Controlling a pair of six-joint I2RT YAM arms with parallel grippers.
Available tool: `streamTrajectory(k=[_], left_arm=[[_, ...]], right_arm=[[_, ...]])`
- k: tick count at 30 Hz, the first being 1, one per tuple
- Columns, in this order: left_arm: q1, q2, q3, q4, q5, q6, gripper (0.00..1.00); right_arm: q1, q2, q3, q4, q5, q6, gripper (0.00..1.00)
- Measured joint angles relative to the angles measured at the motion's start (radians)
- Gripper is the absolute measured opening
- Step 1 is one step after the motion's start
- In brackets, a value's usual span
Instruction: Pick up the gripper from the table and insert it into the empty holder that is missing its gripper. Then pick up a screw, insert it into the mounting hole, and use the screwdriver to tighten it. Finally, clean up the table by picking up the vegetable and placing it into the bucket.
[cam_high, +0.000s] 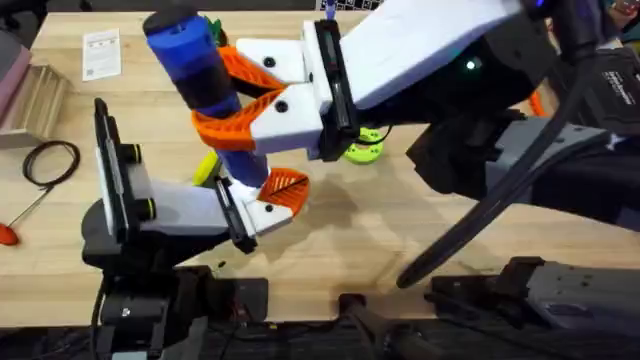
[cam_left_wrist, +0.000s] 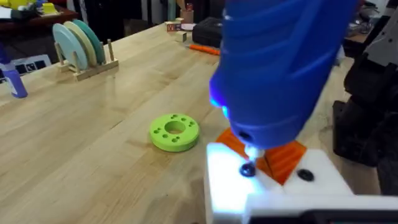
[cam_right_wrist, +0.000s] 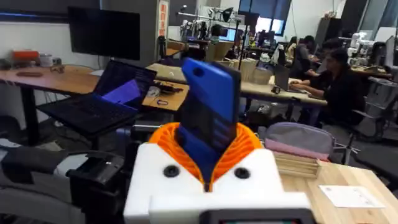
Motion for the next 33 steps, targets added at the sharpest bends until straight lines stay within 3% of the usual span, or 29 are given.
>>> streamTrajectory(k=[33], left_arm=[[0.0,0.0,0.0,0.0,0.0,0.0,0.014]], right_arm=[[0.001,0.001,0.0,0.001,0.008,-0.001,0.025]])
